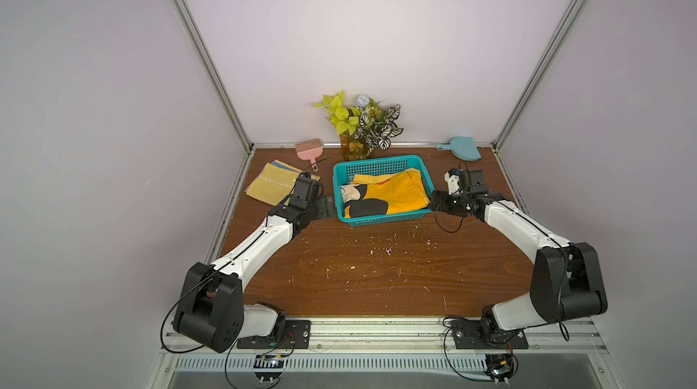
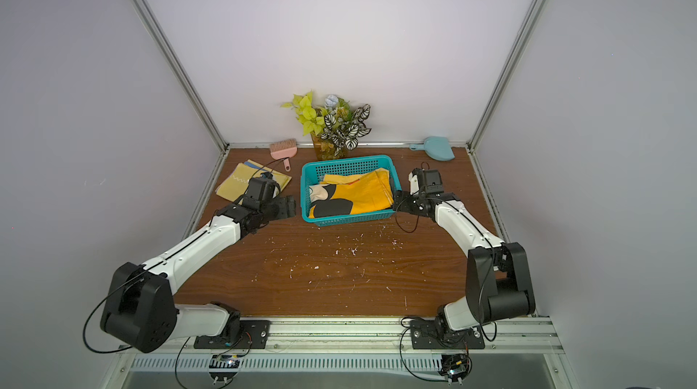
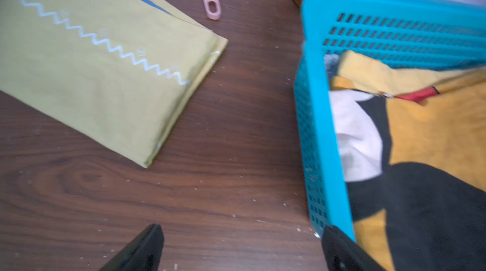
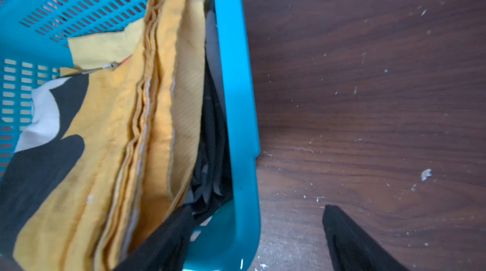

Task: Put the folded pillowcase in the basket
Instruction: Move to the center of the board.

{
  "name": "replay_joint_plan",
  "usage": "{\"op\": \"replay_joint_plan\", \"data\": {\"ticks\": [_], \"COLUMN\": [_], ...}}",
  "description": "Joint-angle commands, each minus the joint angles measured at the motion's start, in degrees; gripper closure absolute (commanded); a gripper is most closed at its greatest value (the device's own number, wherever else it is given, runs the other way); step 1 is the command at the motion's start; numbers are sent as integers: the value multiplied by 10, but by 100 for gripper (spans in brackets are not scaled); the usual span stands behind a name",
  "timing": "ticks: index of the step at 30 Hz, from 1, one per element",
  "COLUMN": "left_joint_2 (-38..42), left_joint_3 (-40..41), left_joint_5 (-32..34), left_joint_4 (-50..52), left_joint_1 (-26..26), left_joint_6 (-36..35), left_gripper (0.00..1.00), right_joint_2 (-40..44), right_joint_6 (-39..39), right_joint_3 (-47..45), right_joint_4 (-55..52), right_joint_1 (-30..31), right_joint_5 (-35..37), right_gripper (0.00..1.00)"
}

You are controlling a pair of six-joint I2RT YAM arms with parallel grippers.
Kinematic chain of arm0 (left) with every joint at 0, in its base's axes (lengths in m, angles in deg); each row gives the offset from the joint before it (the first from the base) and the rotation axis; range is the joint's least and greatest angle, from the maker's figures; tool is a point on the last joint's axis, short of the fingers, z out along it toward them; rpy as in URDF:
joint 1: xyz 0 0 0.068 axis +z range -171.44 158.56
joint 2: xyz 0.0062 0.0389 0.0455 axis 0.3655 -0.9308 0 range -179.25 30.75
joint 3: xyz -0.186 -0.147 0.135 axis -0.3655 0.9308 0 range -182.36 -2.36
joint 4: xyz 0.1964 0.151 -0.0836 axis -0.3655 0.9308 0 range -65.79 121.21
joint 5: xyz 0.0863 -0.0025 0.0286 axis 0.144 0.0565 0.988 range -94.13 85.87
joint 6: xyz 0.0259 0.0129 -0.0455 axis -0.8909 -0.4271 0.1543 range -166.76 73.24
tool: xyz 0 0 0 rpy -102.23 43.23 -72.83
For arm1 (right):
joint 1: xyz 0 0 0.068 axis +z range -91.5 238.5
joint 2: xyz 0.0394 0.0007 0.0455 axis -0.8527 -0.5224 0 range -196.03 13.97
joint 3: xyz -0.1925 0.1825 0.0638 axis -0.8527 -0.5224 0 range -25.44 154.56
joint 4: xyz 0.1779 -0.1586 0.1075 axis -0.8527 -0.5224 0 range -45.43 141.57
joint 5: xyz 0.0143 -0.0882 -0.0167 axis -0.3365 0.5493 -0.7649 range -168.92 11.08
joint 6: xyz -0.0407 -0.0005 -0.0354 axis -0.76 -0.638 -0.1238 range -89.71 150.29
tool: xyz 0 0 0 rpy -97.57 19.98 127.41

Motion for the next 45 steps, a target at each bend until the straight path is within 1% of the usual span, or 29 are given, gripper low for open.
{"op": "replay_joint_plan", "data": {"ticks": [1,3,5,8,13,17,21,26,30,31,33,34,35,36,37,38,42,45], "left_joint_2": [-19,-30,-44,-80,-146,-187,-202,-244,-266,-270,-278,-282,-284,-283,-281,-274,-226,-171], "left_joint_3": [11,9,7,-3,-28,-48,-56,-78,-90,-91,-95,-97,-97,-96,-94,-90,-50,3], "left_joint_5": [-13,-9,-19,-38,-65,-65,-41,-35,-29,-27,-26,-24,-23,-26,-30,-34,-40,-63], "left_joint_4": [3,-2,-11,-14,-23,-21,-22,-15,-12,-13,-12,-10,-10,-10,-8,-9,-13,-11], "left_joint_1": [78,108,137,164,167,167,168,172,172,172,173,173,173,173,173,173,172,172], "left_joint_6": [16,21,34,44,51,53,50,46,41,41,38,37,36,35,34,34,36,33], "left_gripper": [6,6,6,6,6,10,18,31,32,36,57,66,71,80,92,100,100,100], "right_joint_2": [52,71,92,116,126,124,122,115,117,118,118,118,119,120,120,121,126,127], "right_joint_6": [5,7,9,9,-3,-10,-13,-13,-18,-19,-21,-21,-21,-21,-21,-21,-22,-23], "right_joint_3": [41,56,66,67,55,45,45,44,39,39,40,40,41,42,44,46,50,55], "right_joint_4": [3,-5,-10,-15,-22,-26,-27,-28,-32,-33,-37,-38,-39,-40,-42,-44,-52,-62], "right_joint_1": [0,0,-1,-1,-1,0,0,-1,0,-1,-1,-2,-1,-1,-1,-1,-1,-1], "right_joint_5": [4,5,4,0,0,-2,-3,-12,-11,-9,-10,-12,-13,-14,-15,-16,-26,-46], "right_gripper": [1,1,1,1,1,1,1,1,1,1,1,1,1,1,1,1,1,1]}}
